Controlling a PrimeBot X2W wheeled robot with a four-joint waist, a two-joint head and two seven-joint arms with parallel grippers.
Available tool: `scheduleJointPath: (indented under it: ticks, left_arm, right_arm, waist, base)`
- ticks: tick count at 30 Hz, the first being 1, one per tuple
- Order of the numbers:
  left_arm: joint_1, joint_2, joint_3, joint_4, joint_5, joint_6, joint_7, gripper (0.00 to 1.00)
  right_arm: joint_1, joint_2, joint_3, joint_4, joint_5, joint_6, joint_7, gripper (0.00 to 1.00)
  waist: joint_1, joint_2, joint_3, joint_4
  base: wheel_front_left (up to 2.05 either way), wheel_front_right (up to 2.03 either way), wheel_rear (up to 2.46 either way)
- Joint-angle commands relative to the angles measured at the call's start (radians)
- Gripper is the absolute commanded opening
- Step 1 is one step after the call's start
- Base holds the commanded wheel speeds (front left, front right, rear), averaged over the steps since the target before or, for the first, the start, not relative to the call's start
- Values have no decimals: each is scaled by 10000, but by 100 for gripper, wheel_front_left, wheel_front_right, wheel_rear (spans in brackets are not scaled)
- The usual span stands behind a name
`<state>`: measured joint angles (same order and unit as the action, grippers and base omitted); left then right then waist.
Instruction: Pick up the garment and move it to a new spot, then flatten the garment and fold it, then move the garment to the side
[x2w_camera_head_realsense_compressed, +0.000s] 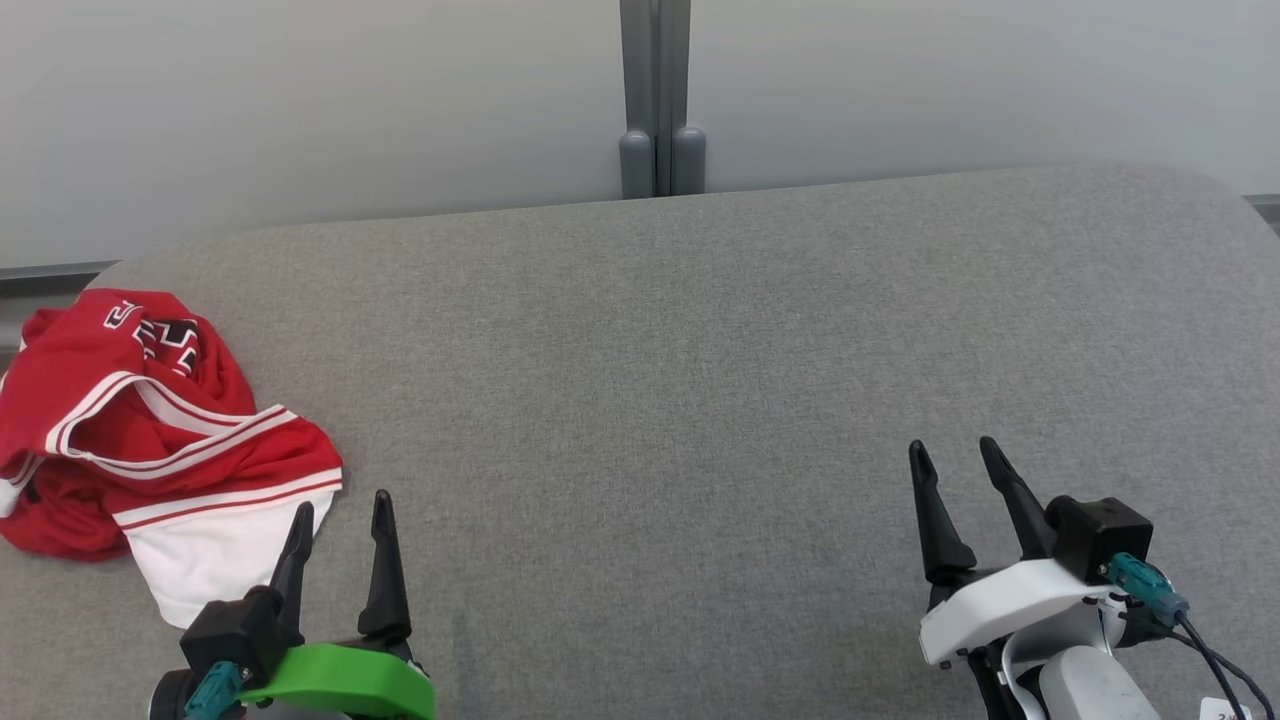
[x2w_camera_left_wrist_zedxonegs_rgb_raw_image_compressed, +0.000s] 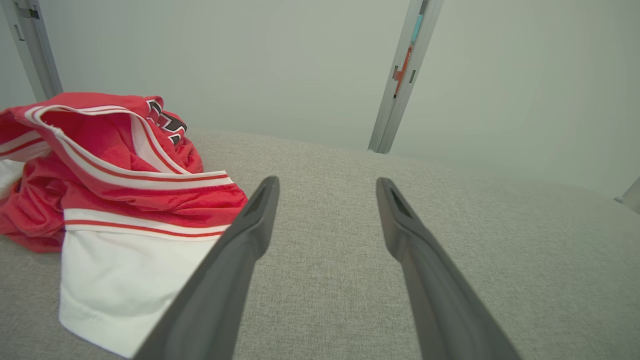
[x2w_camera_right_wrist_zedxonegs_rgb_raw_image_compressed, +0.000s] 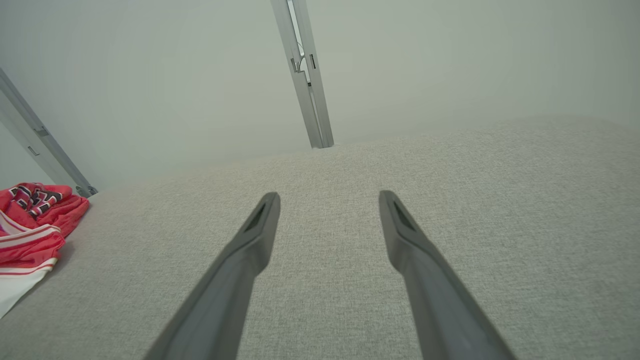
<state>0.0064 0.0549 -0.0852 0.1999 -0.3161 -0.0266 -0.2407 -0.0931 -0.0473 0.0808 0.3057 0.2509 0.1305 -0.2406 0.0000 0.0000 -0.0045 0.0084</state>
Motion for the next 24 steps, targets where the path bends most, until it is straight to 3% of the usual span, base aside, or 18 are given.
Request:
scheduleJointPath:
  ticks: [1, 24]
  left_arm:
    - [118, 42, 8, 24, 69, 0, -82, 100]
    - [0, 18, -189, 151, 181, 230, -241, 100]
  right_arm:
    - [-139, -45, 42, 30, -143, 3, -93, 100]
    - [-102, -49, 92, 6, -513, 2, -256, 100]
  waist:
    - [0, 0, 3, -7]
    - [0, 0, 51, 77]
  base:
    - [0, 0, 0]
    - [0, 0, 0]
